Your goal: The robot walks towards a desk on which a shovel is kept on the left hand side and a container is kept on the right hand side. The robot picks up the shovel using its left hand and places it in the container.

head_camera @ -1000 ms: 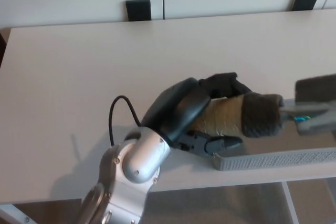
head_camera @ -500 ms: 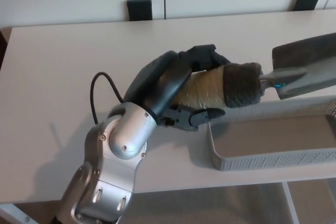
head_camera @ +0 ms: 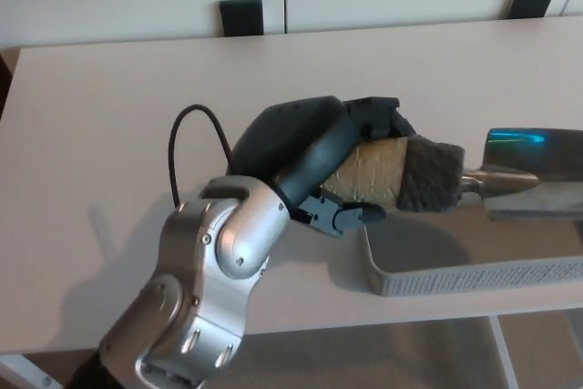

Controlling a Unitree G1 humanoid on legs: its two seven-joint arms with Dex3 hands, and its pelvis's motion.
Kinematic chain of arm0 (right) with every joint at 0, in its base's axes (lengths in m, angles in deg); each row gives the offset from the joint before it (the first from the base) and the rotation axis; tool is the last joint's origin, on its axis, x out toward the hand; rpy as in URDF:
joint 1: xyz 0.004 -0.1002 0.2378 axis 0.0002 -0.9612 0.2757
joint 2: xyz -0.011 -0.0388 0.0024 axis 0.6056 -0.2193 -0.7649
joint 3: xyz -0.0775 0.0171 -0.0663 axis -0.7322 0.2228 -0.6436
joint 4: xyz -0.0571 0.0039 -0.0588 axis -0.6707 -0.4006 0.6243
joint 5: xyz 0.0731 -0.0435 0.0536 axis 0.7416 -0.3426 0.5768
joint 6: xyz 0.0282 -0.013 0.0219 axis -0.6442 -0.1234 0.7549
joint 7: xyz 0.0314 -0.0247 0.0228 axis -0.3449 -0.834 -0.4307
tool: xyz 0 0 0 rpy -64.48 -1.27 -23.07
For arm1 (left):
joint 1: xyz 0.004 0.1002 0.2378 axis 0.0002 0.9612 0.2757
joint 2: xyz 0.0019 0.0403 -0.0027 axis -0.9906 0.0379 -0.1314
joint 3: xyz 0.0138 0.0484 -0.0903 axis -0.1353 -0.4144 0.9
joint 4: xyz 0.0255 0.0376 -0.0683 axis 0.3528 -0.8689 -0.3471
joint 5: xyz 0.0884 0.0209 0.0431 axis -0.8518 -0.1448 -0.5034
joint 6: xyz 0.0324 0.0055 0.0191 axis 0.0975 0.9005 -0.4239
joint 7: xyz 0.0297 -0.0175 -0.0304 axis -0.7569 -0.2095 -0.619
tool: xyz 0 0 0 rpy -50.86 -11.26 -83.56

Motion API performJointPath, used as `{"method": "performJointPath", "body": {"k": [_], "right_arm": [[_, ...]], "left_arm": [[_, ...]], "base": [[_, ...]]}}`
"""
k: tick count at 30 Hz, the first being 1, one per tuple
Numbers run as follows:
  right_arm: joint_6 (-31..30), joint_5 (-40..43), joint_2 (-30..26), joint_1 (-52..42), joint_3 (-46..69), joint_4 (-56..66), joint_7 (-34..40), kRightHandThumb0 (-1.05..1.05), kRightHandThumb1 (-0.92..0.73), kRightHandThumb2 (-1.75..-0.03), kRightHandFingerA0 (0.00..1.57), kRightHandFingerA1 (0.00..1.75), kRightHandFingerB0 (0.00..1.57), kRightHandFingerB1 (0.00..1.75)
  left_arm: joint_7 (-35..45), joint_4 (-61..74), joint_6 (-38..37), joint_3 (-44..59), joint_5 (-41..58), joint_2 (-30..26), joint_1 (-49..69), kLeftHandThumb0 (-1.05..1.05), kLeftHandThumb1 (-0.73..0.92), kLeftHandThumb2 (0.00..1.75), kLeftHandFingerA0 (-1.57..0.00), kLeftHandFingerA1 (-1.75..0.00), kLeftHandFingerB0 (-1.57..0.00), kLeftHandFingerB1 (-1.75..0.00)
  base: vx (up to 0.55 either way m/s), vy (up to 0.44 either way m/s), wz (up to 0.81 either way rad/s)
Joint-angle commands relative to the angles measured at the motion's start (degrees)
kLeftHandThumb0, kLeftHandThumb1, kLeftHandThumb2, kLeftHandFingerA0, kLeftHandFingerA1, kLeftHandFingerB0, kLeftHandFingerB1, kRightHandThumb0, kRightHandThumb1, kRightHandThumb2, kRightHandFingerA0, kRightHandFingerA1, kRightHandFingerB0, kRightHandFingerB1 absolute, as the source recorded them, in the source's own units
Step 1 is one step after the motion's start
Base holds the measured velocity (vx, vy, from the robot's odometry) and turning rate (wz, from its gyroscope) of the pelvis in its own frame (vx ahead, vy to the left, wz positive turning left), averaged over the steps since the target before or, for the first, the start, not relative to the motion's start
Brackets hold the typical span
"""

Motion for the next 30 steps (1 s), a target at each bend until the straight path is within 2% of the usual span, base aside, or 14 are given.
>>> {"method": "performJointPath", "body": {"k": [1,2,4,5,6,13,15,16,17,19,25,28,29,30], "right_arm": [[-0.8,-1.0,-1.3,0.3,-0.2,0.5,0.2,-0.44,-0.69,-0.6,0.66,0.51,0.43,0.4],[-0.7,-0.9,-1.1,0.2,-0.2,0.4,0.2,-0.44,-0.68,-0.6,0.65,0.51,0.42,0.39],[-0.5,-0.9,-1.2,0.2,-0.4,0.2,0.0,-0.43,-0.68,-0.6,0.63,0.5,0.42,0.39],[-0.6,-1.1,-1.2,0.2,-0.5,0.2,0.1,-0.43,-0.68,-0.6,0.64,0.51,0.42,0.39],[-0.6,-1.3,-1.3,0.3,-0.6,0.3,0.2,-0.43,-0.69,-0.6,0.65,0.5,0.43,0.39],[-0.8,-1.4,-1.5,-0.1,-0.8,1.1,0.0,-0.44,-0.69,-0.6,0.64,0.51,0.44,0.4],[-0.7,-1.6,-1.6,0.0,-1.0,0.9,0.0,-0.44,-0.68,-0.6,0.63,0.51,0.42,0.39],[-0.7,-1.9,-1.8,0.0,-1.2,1.0,0.1,-0.49,-0.56,-0.86,0.56,0.61,0.37,0.51],[-0.7,-1.9,-1.8,0.0,-1.3,1.0,0.2,-0.49,-0.56,-0.86,0.56,0.61,0.37,0.51],[-1.5,-1.7,-1.7,0.0,-1.3,1.2,0.1,-0.44,-0.68,-0.6,0.64,0.5,0.44,0.4],[-1.9,-2.5,-1.9,0.2,-1.7,1.9,0.5,-0.44,-0.69,-0.6,0.65,0.51,0.44,0.4],[-2.1,-2.4,-2.0,0.2,-1.7,2.2,0.4,-0.44,-0.69,-0.6,0.63,0.51,0.44,0.4],[-2.3,-2.3,-2.0,0.1,-1.6,2.5,0.3,-0.49,-0.56,-0.86,0.56,0.61,0.38,0.52],[-2.4,-2.0,-1.9,0.0,-1.5,2.6,0.1,-0.49,-0.56,-0.86,0.56,0.61,0.38,0.52]], "left_arm": [[6.1,-3.4,3.6,0.1,-1.3,-2.4,-4.6,-0.19,0.69,0.59,-0.81,-0.89,-0.76,-0.58],[8.6,-4.2,5.5,0.3,-0.6,-2.8,-5.9,-0.2,0.69,0.6,-0.79,-0.61,-0.67,-0.49],[12.4,-6.6,9.0,0.8,0.5,-3.2,-9.1,-0.25,0.7,0.61,-0.8,-0.86,-0.64,-0.48],[12.7,-7.0,9.5,1.0,0.7,-3.2,-9.5,-0.28,0.72,0.61,-0.78,-0.74,-0.63,-0.47],[13.0,-7.6,10.3,1.5,1.1,-3.0,-10.2,-0.29,0.73,0.61,-0.78,-1.18,-0.56,-0.47],[12.7,-6.9,12.4,2.4,1.2,-1.8,-10.2,-0.26,0.7,0.64,-0.8,-1.56,-0.67,-0.69],[12.8,-5.8,13.1,1.8,0.8,-1.6,-9.7,-0.27,0.71,0.6,-0.73,-1.35,-0.67,-0.65],[13.0,-5.4,13.4,1.2,0.4,-1.7,-9.6,-0.29,0.73,0.61,-0.78,-0.95,-0.6,-0.49],[13.2,-4.9,13.5,0.8,0.2,-1.7,-9.4,-0.26,0.73,0.62,-0.83,-0.92,-0.58,-0.43],[13.4,-3.6,14.7,0.6,0.8,-0.9,-8.9,-0.22,0.73,0.61,-0.9,-1.2,-0.66,-0.53],[15.2,-3.3,16.4,-2.9,0.4,-0.6,-10.0,-0.21,0.73,0.61,-1.07,-0.96,-0.53,-0.45],[16.2,-2.0,16.5,-3.3,1.3,-0.8,-9.3,-0.22,0.73,0.61,-1.09,-1.1,-0.48,-0.45],[16.6,-1.2,16.9,-3.8,1.2,-1.0,-9.1,-0.21,0.72,0.61,-1.08,-1.11,-0.52,-0.47],[17.2,-0.8,17.1,-4.5,0.8,-1.3,-9.1,-0.22,0.73,0.61,-1.07,-1.07,-0.51,-0.46]], "base": [[0.0,0.0,0.0],[0.0,0.0,0.0],[0.0,0.0,0.0],[0.0,0.0,0.0],[0.0,0.0,0.0],[0.0,0.0,0.0],[0.0,0.0,0.0],[0.0,0.0,0.0],[0.0,0.0,0.0],[0.0,0.0,0.0],[0.0,0.0,0.0],[0.0,0.0,0.0],[0.0,0.0,0.0],[0.0,0.0,0.0]]}}
